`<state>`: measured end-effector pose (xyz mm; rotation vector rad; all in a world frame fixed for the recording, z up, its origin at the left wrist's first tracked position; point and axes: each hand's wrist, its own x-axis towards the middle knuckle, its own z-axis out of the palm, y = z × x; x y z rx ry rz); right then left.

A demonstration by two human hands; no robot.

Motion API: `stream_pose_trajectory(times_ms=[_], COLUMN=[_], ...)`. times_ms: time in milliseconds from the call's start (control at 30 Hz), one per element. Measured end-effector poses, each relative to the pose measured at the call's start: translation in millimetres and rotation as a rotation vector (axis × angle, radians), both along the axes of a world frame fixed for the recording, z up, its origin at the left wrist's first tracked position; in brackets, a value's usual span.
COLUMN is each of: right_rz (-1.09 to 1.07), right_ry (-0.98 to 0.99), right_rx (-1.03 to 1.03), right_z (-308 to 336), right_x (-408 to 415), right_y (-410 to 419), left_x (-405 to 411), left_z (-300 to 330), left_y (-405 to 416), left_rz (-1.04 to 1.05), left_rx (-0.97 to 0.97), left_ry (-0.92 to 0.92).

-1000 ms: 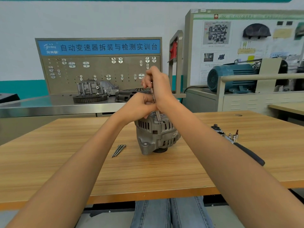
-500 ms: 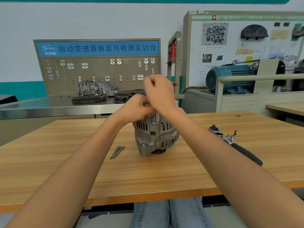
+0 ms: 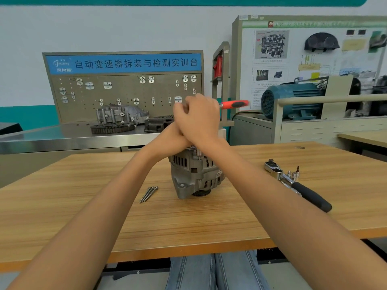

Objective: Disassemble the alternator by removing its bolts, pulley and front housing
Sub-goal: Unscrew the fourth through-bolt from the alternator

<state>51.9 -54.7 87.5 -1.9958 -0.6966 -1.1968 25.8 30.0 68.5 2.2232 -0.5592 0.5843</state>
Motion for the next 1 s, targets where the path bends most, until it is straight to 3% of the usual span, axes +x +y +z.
stream_pose_trajectory(times_ms=[67, 133, 200, 300, 367, 467, 500, 533, 600, 733, 800, 900, 1000], right_rz=[0.441, 0.747, 0.872, 0.886, 0.733, -0.133, -0.363, -0.477, -0.46, -0.248, 0.015, 0.626, 0.953], right_ry=[0.196, 0.416, 0.531, 0.579, 0.485, 0.06, 0.0, 0.002, -0.015, -0.058, -0.033, 0.265, 0.511], right_rx=[0.277, 0.471, 0.521, 0.556, 0.463, -0.116, -0.195, -0.206, -0.185, -0.153, -0.035, 0.319, 0.557], right_z=[3.2, 6.3, 10.2, 14.0, 11.7, -3.9, -7.3, -9.2, -7.7, -2.5, -0.5, 5.4, 11.4], right_x=[0.3, 0.2, 1.1, -0.6, -2.9, 1.6, 1.8, 0.5, 0.6, 3.8, 4.5, 5.7, 10.0], right_y=[-5.3, -9.7, -10.8, -12.1, -10.5, -5.0, -3.7, -3.8, -5.0, -3.9, -2.5, -8.4, -14.9], left_x=[0.8, 0.7, 0.5, -0.1, 1.3, 5.9, 7.0, 7.4, 9.1, 3.4, 1.0, 0.6, 1.5], left_z=[0.1, 0.2, 0.4, 0.2, 0.5, 1.8, 2.5, 1.8, 0.4, -0.9, -0.9, -0.3, -0.3], left_y=[-0.2, -0.8, -1.0, 1.6, 3.0, 0.7, -1.5, -3.6, -5.3, -1.5, 1.0, 2.2, 3.5], left_rz=[0.025, 0.019, -0.001, -0.014, 0.009, 0.098, 0.119, 0.136, 0.172, 0.097, 0.046, 0.047, -0.01], left_rx=[-0.004, 0.021, 0.014, -0.003, -0.004, 0.021, 0.042, 0.062, 0.092, 0.045, -0.027, -0.011, -0.028], left_ry=[0.076, 0.123, 0.127, 0.131, 0.12, -0.01, -0.044, -0.062, -0.078, -0.071, -0.013, 0.079, 0.111])
